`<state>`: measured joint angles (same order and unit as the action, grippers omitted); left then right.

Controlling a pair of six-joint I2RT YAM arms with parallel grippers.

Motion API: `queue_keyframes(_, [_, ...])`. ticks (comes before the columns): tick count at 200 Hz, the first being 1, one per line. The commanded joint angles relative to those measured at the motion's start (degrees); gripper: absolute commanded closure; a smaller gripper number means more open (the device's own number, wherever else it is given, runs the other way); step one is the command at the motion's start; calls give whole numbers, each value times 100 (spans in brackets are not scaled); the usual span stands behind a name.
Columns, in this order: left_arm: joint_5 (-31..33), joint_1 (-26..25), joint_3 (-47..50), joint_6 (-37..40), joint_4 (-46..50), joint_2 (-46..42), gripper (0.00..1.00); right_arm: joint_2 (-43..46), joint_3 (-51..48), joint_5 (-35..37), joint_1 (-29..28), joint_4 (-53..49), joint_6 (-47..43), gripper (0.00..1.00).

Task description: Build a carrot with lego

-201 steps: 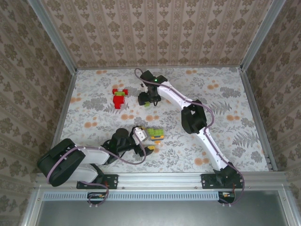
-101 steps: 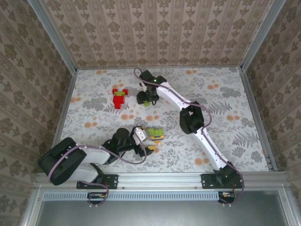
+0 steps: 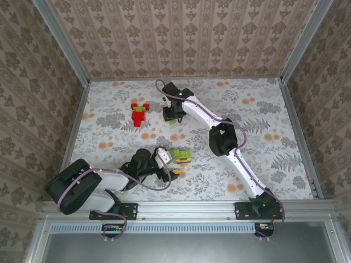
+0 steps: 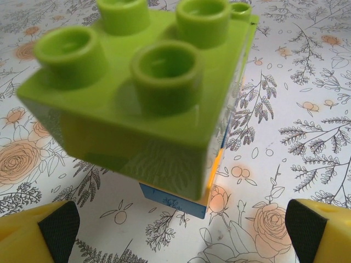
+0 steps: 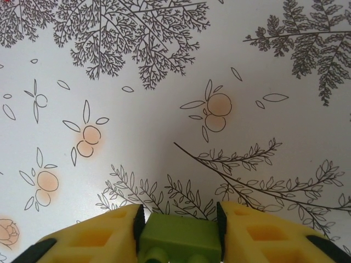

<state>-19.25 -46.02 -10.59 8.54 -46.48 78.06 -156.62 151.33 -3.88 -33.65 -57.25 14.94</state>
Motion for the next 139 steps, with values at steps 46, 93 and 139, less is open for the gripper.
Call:
queue_keyframes(46, [-75,43,-201,-38,-46,169,0,704,-529,299,34,-243,106,68])
queue_keyframes(93, [-96,51,-237,-20,-27,174,0,2331,-2106,633,34,137,103,68])
queue_keyframes(139, [-238,144,-406,116,-40,386,0,4164,-4315,1090,34,633,320,67])
